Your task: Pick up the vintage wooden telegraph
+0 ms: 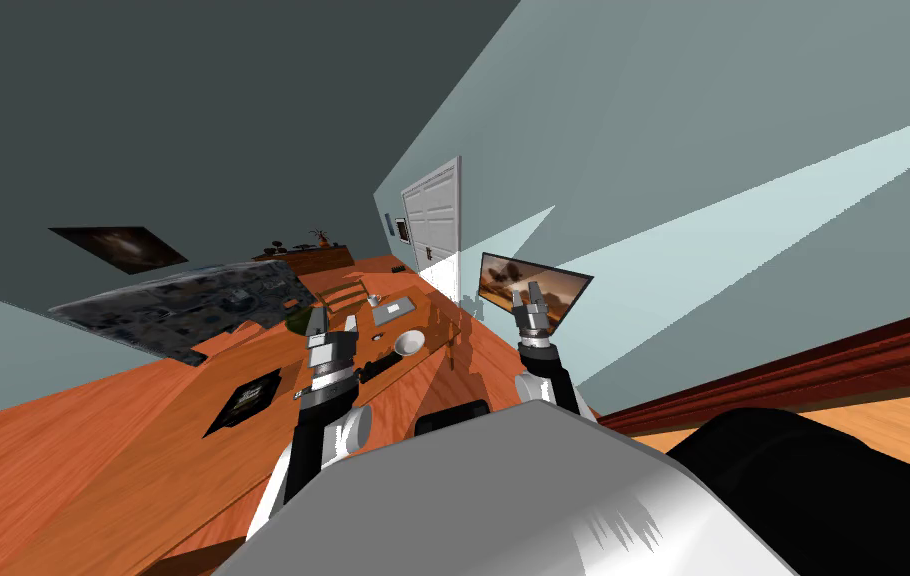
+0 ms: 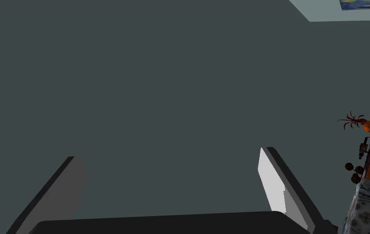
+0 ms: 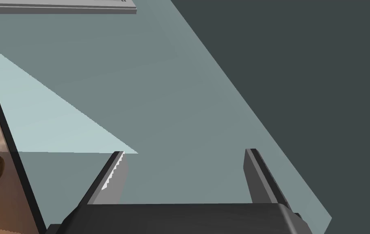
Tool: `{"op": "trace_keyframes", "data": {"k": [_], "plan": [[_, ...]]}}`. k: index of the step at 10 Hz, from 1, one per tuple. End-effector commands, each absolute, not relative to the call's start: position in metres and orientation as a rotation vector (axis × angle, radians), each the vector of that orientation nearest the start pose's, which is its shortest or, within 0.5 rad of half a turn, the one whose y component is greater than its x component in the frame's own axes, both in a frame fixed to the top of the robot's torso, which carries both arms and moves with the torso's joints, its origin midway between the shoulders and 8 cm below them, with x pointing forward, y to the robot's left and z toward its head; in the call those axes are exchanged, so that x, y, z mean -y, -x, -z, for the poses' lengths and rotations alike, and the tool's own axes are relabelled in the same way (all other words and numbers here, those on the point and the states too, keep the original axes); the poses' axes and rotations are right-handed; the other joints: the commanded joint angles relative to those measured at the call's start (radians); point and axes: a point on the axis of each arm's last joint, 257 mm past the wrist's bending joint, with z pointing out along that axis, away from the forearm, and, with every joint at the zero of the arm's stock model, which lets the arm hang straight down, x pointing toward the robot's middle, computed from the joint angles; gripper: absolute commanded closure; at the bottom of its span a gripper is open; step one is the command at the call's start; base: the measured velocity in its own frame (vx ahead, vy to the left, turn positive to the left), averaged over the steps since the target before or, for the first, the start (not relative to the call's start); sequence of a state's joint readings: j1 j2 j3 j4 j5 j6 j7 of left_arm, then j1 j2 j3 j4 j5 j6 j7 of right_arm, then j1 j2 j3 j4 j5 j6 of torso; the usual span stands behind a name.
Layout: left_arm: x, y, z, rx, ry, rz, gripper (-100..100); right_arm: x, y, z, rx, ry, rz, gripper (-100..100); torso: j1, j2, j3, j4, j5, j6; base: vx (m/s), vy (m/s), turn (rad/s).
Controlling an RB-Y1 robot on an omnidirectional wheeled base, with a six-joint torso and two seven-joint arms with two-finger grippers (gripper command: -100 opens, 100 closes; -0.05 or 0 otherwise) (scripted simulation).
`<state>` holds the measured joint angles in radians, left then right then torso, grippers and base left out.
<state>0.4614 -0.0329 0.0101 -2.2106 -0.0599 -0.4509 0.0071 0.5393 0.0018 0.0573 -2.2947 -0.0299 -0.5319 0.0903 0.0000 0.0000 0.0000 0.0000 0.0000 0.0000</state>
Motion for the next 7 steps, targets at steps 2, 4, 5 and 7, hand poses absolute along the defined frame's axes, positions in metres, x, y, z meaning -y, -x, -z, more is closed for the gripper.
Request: {"op": "trace_keyframes", "data": {"k": [2, 4, 5, 7], "plan": [[-0.275, -0.375, 0.013, -0.731, 0.706, 1.267, -100, 0.268, -0.335, -0.024, -0.606, -0.644, -1.283, 0, 0.000, 0.000, 0.000, 0.000, 0.000, 0.000, 0.003, 0.006, 0.024], [-0.271, -0.383, 0.025, -0.789, 0.718, 1.282, -100, 0.268, -0.335, -0.024, -0.606, -0.644, -1.283, 0, 0.001, 0.000, 0.000, 0.000, 0.000, 0.000, 0.004, 0.011, 0.039], [-0.270, -0.389, 0.034, -0.819, 0.733, 1.291, -100, 0.268, -0.335, -0.024, -0.606, -0.644, -1.283, 0, 0.001, 0.000, 0.000, 0.000, 0.000, 0.000, 0.000, 0.012, 0.040], [-0.267, -0.400, 0.054, -0.879, 0.778, 1.309, -100, 0.268, -0.335, -0.024, -0.606, -0.644, -1.283, 0, 0.001, 0.000, 0.000, 0.000, 0.000, 0.000, -0.005, 0.014, 0.066]]}}
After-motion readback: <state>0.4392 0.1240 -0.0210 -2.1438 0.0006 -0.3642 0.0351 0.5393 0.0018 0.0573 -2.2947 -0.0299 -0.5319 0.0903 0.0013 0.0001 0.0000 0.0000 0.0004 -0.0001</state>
